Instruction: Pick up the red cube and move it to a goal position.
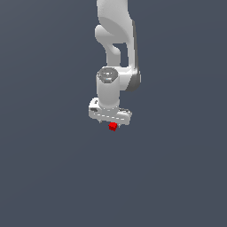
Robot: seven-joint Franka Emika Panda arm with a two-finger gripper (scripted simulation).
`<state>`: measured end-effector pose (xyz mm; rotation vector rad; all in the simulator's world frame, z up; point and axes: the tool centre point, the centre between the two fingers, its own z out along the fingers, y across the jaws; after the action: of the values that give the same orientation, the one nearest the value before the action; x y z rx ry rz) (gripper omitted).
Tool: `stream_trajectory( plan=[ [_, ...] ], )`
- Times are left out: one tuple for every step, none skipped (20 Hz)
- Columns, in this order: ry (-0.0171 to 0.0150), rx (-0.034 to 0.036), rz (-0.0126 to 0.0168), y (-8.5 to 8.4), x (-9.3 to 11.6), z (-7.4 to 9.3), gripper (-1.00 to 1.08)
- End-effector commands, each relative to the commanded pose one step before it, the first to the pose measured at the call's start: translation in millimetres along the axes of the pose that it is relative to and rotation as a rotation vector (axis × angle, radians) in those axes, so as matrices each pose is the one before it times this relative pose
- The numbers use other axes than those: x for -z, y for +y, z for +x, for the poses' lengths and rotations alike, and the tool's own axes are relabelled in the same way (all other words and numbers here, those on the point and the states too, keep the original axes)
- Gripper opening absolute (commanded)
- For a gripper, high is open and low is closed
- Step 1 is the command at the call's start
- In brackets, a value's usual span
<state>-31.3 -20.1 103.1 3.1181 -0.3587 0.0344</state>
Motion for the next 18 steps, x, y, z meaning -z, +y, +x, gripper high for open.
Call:
stream_trajectory(
  plan=[
    [-0.00561,-0.05234,-0.00181,-0.58,-21.19,-12.07,1.00],
    [-0.00200,-0.01886,-0.00049,-0.26,-7.70,-4.16,1.00],
    [-0.00189,-0.01772,-0.00040,-0.29,-7.27,-3.88,1.00],
    [-0.00178,-0.01647,-0.00032,-0.32,-6.79,-3.58,1.00],
    [-0.00165,-0.01519,-0.00025,-0.34,-6.30,-3.29,1.00],
    [-0.00152,-0.01391,-0.00022,-0.31,-5.78,-2.99,1.00],
    [-0.00138,-0.01258,-0.00019,-0.30,-5.24,-2.70,1.00],
    [-0.00124,-0.01124,-0.00015,-0.28,-4.69,-2.40,1.00],
    [-0.00110,-0.00985,-0.00009,-0.29,-4.14,-2.10,1.00],
    [-0.00097,-0.00849,-0.00002,-0.29,-3.58,-1.78,1.00],
    [-0.00084,-0.00706,0.00007,-0.32,-3.03,-1.47,1.00],
    [-0.00072,-0.00569,0.00016,-0.33,-2.47,-1.15,1.00],
    [-0.00060,-0.00426,0.00026,-0.37,-1.91,-0.83,1.00],
    [-0.00047,-0.00287,0.00035,-0.37,-1.34,-0.51,1.00],
    [-0.00031,-0.00147,0.00034,-0.32,-0.75,-0.22,1.00],
    [0.00000,0.00000,0.00000,-0.32,-0.20,-0.13,1.00],
    [0.00000,0.00000,0.00000,0.00,0.00,0.00,-1.00],
    [0.00000,0.00000,0.00000,0.00,0.00,0.00,-1.00]
  ],
)
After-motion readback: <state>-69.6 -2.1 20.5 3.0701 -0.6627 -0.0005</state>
